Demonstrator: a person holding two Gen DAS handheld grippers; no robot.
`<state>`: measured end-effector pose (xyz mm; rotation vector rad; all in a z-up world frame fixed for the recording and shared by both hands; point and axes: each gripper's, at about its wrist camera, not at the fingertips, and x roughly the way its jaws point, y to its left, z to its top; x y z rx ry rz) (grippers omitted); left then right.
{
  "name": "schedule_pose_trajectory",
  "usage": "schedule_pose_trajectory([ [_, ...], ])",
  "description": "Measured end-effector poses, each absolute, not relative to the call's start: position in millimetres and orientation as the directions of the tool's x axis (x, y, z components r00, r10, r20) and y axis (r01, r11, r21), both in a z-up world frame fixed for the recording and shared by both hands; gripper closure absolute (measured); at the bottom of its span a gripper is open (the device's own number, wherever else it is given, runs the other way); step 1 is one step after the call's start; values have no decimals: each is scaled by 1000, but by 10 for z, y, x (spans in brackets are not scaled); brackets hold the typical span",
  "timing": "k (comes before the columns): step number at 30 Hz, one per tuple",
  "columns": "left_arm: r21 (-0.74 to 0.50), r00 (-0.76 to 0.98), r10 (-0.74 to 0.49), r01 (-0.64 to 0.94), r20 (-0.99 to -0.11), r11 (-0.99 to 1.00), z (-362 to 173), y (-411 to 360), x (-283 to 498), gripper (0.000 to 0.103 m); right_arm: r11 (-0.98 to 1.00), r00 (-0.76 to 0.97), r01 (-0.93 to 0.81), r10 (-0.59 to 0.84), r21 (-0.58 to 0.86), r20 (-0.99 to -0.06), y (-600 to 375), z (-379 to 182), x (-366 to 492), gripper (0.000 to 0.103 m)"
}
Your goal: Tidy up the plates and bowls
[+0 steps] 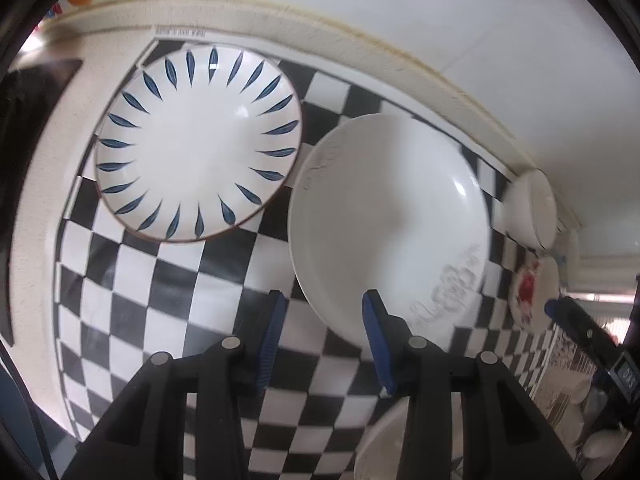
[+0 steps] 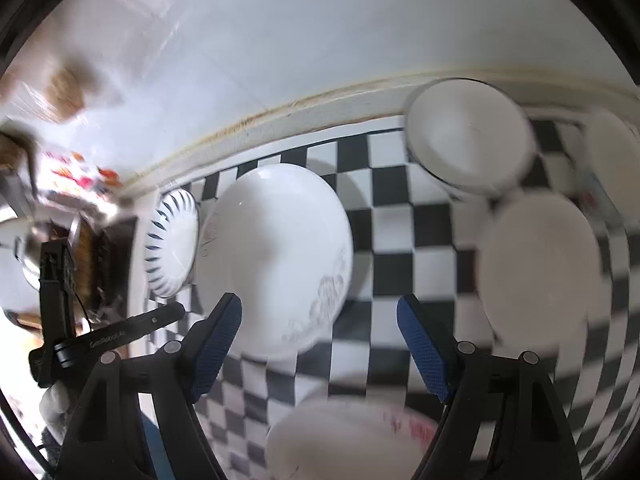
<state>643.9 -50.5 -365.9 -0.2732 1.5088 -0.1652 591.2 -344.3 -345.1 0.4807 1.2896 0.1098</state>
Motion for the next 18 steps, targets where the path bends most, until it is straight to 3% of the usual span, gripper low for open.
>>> schedule_pose_trajectory([
  [11, -306, -12, -310, -132, -951, 943, -4274, -506, 6751, 65, 907, 133, 212, 342, 364, -930, -3448, -4277, 6753, 23],
  [18, -333, 29, -332, -115, -943, 936, -4294, -614, 6850, 66, 880, 105, 218, 409, 422, -907, -3415, -4478, 6804, 49],
])
